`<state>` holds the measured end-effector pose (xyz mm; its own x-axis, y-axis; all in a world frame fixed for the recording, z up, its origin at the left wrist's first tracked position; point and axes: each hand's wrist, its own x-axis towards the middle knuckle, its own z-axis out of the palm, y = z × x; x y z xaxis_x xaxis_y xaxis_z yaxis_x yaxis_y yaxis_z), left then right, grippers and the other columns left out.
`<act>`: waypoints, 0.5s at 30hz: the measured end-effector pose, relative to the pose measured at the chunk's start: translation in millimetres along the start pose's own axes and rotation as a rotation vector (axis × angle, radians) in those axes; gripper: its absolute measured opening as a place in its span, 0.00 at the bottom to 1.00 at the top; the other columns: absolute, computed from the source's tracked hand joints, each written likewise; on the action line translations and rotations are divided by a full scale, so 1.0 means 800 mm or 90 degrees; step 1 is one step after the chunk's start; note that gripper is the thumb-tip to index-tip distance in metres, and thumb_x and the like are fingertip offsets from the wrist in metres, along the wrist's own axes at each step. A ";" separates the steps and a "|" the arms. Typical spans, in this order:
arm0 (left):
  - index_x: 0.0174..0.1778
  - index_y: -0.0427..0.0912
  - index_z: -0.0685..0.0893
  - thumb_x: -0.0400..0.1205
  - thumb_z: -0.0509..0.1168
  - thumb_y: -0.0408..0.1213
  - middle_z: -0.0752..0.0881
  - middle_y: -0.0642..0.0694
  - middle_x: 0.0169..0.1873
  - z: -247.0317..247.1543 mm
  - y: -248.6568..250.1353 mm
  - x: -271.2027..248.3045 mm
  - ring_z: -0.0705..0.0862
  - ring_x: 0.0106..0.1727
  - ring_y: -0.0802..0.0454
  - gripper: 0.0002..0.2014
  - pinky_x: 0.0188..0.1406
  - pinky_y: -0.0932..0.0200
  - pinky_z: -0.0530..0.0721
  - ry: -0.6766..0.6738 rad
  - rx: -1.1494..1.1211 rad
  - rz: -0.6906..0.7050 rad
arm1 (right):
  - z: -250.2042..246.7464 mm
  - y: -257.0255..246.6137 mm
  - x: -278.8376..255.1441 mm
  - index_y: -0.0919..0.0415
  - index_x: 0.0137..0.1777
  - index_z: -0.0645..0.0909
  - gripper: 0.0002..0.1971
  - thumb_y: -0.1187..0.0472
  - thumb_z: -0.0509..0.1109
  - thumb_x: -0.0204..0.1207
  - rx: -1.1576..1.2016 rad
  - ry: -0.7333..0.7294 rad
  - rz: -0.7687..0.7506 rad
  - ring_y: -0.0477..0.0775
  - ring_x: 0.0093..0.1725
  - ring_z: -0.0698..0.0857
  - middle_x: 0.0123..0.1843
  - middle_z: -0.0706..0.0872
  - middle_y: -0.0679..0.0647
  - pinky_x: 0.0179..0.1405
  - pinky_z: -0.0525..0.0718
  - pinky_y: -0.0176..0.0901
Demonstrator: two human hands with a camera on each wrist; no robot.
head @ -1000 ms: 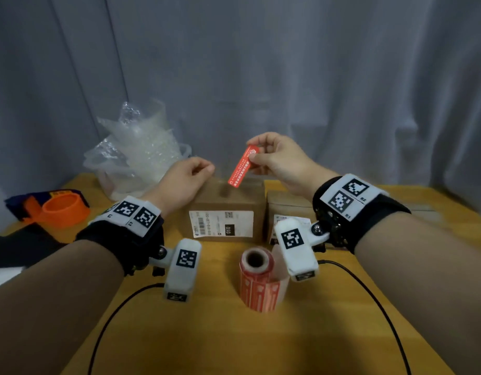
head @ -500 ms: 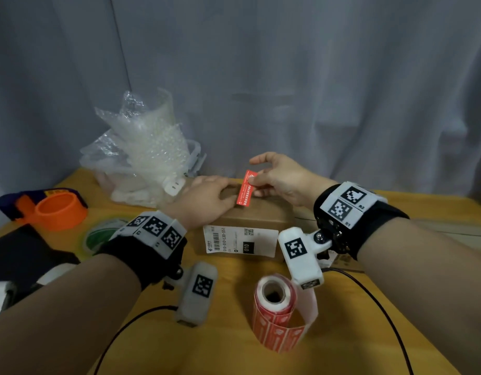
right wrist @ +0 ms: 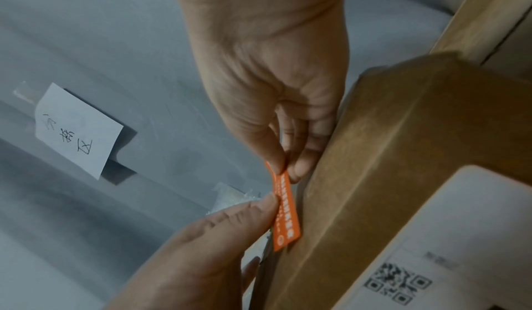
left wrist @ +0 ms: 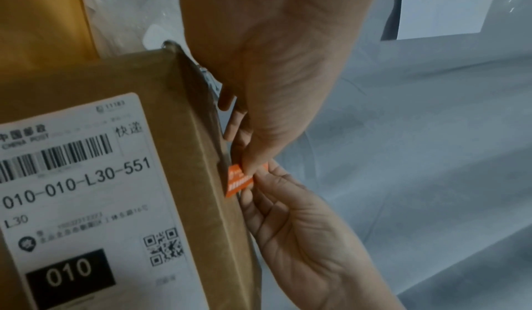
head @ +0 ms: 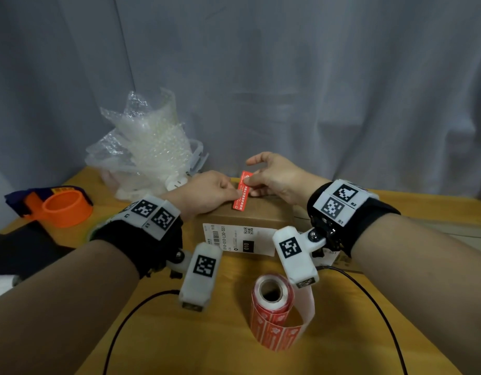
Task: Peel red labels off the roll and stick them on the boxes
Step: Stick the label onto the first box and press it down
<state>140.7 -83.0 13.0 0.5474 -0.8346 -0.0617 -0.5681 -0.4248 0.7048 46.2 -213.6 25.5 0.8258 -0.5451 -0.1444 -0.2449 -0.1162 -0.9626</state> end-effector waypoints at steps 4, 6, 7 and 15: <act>0.22 0.49 0.82 0.67 0.64 0.62 0.88 0.41 0.41 0.006 -0.004 0.006 0.84 0.51 0.44 0.20 0.58 0.46 0.81 0.064 0.038 -0.064 | 0.001 0.001 0.006 0.60 0.59 0.74 0.21 0.71 0.75 0.69 -0.143 0.041 -0.051 0.50 0.31 0.84 0.39 0.85 0.60 0.35 0.84 0.41; 0.23 0.54 0.83 0.58 0.59 0.69 0.87 0.39 0.44 0.009 -0.004 0.008 0.82 0.56 0.41 0.22 0.62 0.43 0.78 0.093 0.059 -0.098 | 0.003 0.002 0.009 0.56 0.55 0.75 0.21 0.68 0.79 0.66 -0.193 0.051 -0.068 0.56 0.42 0.83 0.48 0.85 0.63 0.48 0.83 0.49; 0.22 0.55 0.82 0.57 0.57 0.70 0.87 0.38 0.47 0.010 -0.002 0.008 0.80 0.59 0.40 0.22 0.65 0.41 0.75 0.099 0.072 -0.107 | 0.004 0.003 0.010 0.55 0.54 0.75 0.21 0.67 0.79 0.65 -0.203 0.048 -0.066 0.57 0.45 0.83 0.51 0.86 0.65 0.53 0.83 0.52; 0.58 0.44 0.83 0.75 0.56 0.60 0.75 0.43 0.64 0.025 0.000 0.016 0.66 0.71 0.39 0.27 0.66 0.42 0.66 0.127 0.201 -0.184 | 0.006 0.010 0.013 0.54 0.55 0.74 0.21 0.65 0.79 0.66 -0.277 0.027 -0.100 0.56 0.41 0.83 0.46 0.85 0.60 0.52 0.85 0.54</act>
<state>135.5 -100.8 -1.4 0.8009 -0.5953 -0.0651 -0.5169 -0.7421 0.4268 55.2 -216.2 14.9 0.8507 -0.5255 0.0142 -0.3160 -0.5327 -0.7851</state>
